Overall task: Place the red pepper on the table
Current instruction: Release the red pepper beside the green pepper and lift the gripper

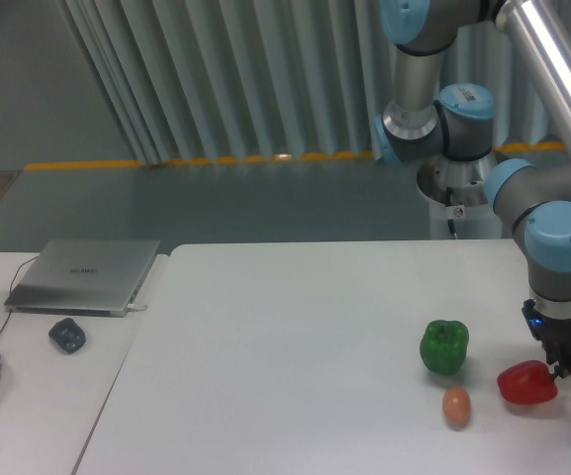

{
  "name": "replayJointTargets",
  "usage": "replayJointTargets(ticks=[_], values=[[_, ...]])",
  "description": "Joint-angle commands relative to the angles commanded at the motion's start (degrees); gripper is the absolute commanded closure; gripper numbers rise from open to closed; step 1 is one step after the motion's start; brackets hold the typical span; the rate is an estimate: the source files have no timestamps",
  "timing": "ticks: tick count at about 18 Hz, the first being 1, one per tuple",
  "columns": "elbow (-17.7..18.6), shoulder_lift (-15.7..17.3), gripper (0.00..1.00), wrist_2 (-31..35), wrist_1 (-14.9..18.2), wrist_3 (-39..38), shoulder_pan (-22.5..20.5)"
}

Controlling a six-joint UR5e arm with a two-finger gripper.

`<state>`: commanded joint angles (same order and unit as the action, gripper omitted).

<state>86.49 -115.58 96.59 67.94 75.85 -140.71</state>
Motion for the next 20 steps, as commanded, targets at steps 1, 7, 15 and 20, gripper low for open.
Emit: replayJointTargets(ticks=[1, 7, 15, 20], values=[[-0.09, 0.09, 0.00, -0.09, 0.00, 0.00, -0.09], [-0.44, 0.26, 0.00, 0.17, 0.00, 0.09, -0.18], [-3.25, 0.44, 0.00, 0.26, 0.00, 2.01, -0.18], [-4.31, 1.05, 0.00, 0.26, 0.09, 6.41, -0.44]])
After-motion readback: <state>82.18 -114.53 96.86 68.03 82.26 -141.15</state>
